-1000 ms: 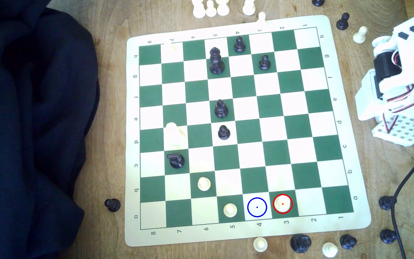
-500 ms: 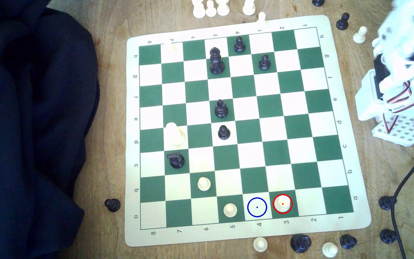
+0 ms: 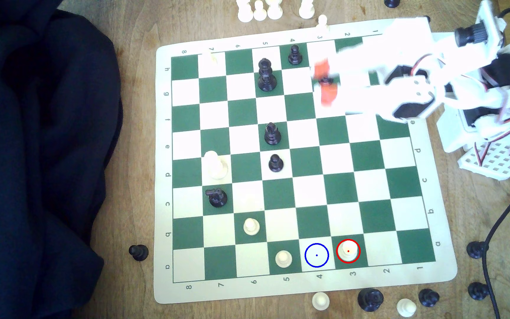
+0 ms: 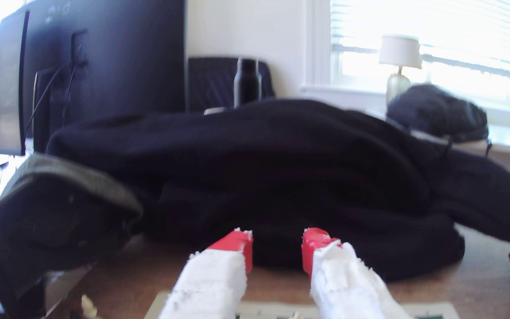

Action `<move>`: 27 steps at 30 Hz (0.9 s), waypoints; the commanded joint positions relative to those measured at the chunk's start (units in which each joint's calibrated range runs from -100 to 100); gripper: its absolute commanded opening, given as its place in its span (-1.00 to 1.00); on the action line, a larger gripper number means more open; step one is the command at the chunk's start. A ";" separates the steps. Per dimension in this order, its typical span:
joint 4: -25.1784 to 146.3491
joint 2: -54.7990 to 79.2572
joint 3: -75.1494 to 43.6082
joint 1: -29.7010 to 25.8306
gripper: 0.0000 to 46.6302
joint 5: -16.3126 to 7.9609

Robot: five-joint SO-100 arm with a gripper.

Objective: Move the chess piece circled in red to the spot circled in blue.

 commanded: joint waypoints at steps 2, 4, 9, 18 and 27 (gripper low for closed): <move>21.75 11.15 -19.29 -7.46 -0.24 -1.07; 29.70 16.50 -25.46 -9.57 -0.07 -4.00; 37.40 22.78 -28.63 -14.81 0.07 -4.40; 38.22 35.93 -28.36 -23.18 -0.14 -3.13; 30.52 42.47 -27.18 -25.92 -0.26 -1.27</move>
